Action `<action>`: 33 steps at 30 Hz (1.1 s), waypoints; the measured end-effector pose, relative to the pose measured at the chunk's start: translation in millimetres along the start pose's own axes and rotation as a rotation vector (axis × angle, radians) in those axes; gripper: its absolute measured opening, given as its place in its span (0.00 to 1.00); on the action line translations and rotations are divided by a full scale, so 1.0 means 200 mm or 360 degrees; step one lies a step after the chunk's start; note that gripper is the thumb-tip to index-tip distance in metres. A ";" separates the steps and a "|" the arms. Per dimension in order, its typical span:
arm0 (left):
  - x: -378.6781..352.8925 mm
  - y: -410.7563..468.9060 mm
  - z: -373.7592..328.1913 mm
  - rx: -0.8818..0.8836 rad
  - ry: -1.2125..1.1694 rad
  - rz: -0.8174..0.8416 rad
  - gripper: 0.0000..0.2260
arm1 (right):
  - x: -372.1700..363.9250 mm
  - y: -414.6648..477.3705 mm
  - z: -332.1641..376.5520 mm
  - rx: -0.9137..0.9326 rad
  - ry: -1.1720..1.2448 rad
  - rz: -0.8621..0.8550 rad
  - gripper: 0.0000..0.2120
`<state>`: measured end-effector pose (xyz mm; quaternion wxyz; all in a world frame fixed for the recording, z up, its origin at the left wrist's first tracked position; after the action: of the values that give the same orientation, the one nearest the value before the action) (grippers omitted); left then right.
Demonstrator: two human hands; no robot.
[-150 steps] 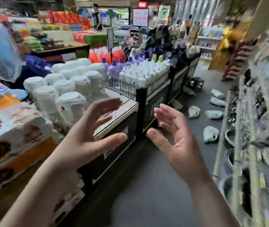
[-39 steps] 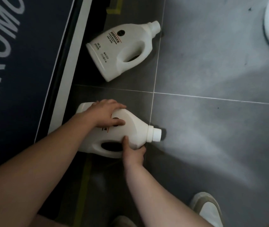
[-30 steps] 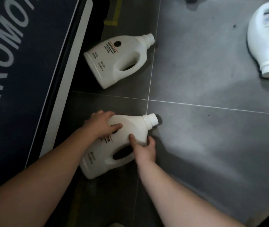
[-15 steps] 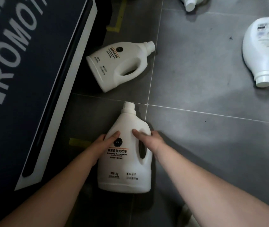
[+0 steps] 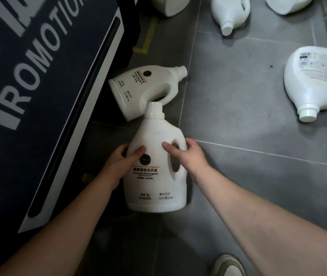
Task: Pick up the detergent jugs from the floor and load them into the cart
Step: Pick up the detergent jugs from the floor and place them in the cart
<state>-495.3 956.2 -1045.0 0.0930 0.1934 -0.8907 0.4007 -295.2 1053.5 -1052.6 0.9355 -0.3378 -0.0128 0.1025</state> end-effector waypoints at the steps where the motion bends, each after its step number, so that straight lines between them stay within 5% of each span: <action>1: 0.01 0.00 -0.04 -0.0061 -0.0008 -0.0030 0.42 | 0.00 0.01 0.05 0.0060 -0.0019 0.0020 0.41; 6: 0.06 0.02 -0.19 -0.0428 0.0193 -0.0175 0.35 | 0.04 0.03 0.28 0.0315 -0.0084 0.0210 0.43; 14: 0.06 -0.07 -0.24 -0.0781 0.0642 -0.0052 0.41 | 0.15 -0.02 0.32 0.0533 -0.0632 0.0342 0.48; 23: 0.02 -0.09 -0.27 -0.0861 0.0841 -0.0034 0.50 | 0.11 -0.09 0.37 0.0637 -0.0850 0.0439 0.51; 33: 0.01 -0.14 -0.28 -0.0867 0.0666 -0.0181 0.45 | 0.09 -0.16 0.41 0.0691 -0.0877 0.0397 0.45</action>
<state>-484.9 980.5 -988.2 0.3440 0.1244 -0.9144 0.1734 -279.3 1085.1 -970.5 0.9271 -0.0902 -0.2009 0.3032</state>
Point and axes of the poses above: each hand's wrist, its own y-axis towards the middle knuckle, its own x-axis out of the back of the hand, z = x × y, the point moved 4 cm from there along y, towards the middle knuckle, and after that the axes turned 13 degrees about y, right-handed, at the moved point
